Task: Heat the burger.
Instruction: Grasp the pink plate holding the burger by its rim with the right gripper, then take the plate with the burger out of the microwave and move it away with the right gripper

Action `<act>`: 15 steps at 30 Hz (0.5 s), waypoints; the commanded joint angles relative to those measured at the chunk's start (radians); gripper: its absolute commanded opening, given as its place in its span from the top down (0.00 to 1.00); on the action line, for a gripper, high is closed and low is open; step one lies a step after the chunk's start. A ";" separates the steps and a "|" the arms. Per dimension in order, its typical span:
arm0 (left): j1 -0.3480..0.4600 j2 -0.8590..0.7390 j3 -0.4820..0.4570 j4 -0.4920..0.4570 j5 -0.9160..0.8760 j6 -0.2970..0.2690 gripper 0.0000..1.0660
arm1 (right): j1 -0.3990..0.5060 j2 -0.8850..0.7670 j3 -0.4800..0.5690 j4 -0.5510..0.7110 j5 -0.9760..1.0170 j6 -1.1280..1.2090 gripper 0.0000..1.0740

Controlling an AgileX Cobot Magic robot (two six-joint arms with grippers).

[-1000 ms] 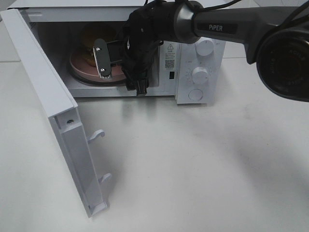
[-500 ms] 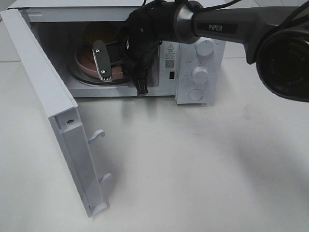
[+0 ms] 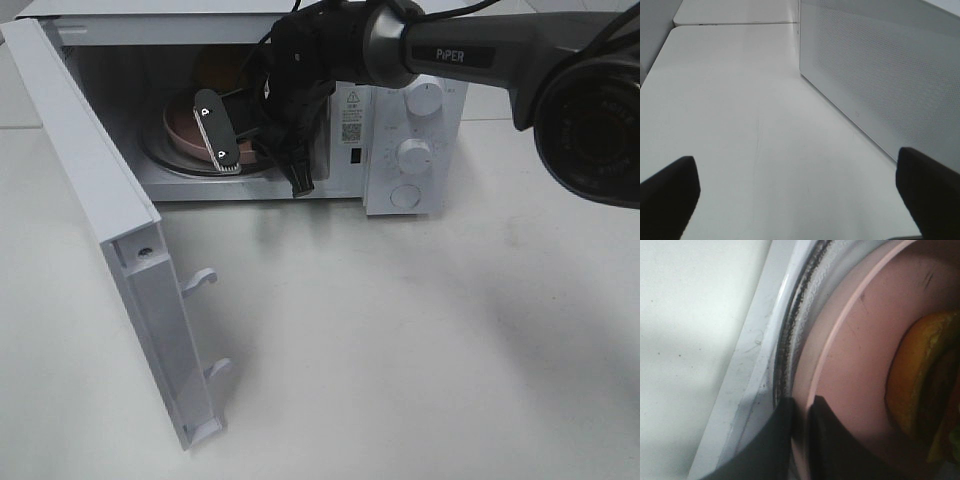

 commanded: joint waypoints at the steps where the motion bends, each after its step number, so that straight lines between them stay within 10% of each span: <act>1: 0.003 -0.022 0.003 0.000 -0.002 0.001 0.06 | -0.001 0.010 -0.005 0.069 0.035 -0.101 1.00; 15: 0.003 -0.022 0.003 0.000 -0.002 0.001 0.06 | -0.001 -0.057 0.094 0.094 0.040 -0.236 1.00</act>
